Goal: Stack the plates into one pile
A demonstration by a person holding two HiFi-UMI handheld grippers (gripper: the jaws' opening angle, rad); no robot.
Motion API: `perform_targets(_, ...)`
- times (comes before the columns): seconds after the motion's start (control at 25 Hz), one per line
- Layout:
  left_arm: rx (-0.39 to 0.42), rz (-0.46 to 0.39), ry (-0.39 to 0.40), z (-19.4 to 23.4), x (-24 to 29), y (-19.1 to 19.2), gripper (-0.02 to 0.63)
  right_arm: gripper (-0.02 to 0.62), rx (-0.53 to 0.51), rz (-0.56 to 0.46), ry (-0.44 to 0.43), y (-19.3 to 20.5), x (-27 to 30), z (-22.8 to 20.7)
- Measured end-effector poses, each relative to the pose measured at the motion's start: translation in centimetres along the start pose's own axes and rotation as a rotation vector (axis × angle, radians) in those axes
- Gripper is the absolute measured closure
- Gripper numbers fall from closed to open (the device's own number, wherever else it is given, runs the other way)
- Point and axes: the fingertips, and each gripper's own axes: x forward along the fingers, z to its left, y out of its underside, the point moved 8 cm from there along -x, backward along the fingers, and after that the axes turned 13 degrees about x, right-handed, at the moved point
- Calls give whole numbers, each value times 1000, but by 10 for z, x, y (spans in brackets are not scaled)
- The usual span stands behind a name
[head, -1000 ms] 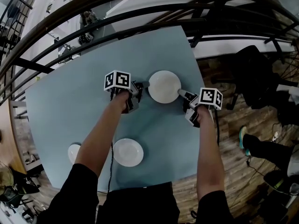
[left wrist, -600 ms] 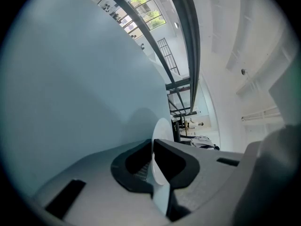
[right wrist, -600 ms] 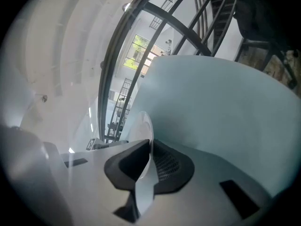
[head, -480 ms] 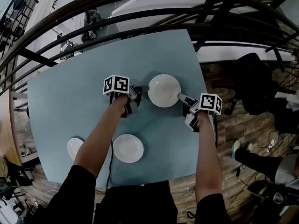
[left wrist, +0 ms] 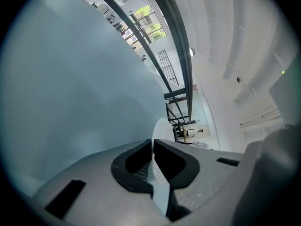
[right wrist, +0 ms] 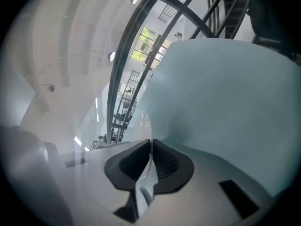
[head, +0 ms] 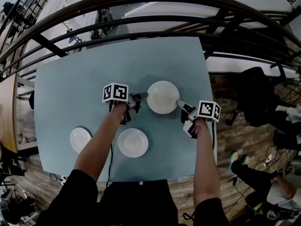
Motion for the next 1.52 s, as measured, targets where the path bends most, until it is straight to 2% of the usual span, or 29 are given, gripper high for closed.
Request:
perform_targets(0.2, 5, -33, -23, -4, -38, 21, 581, 574, -20, 42, -3, 31, 6, 15)
perform_targets(0.48, -21, -69, -47, -10, -70, 43, 581, 574, -34, 107, 10, 51, 11, 28)
perform_targets(1.16, -101, -125, -145, 1, -164, 149, 581, 574, -67, 282, 47, 161, 32, 30)
perform_targets(1.52, -136, -136, -202, 9, -182, 193, 581, 574, -98, 360, 99, 191, 42, 20)
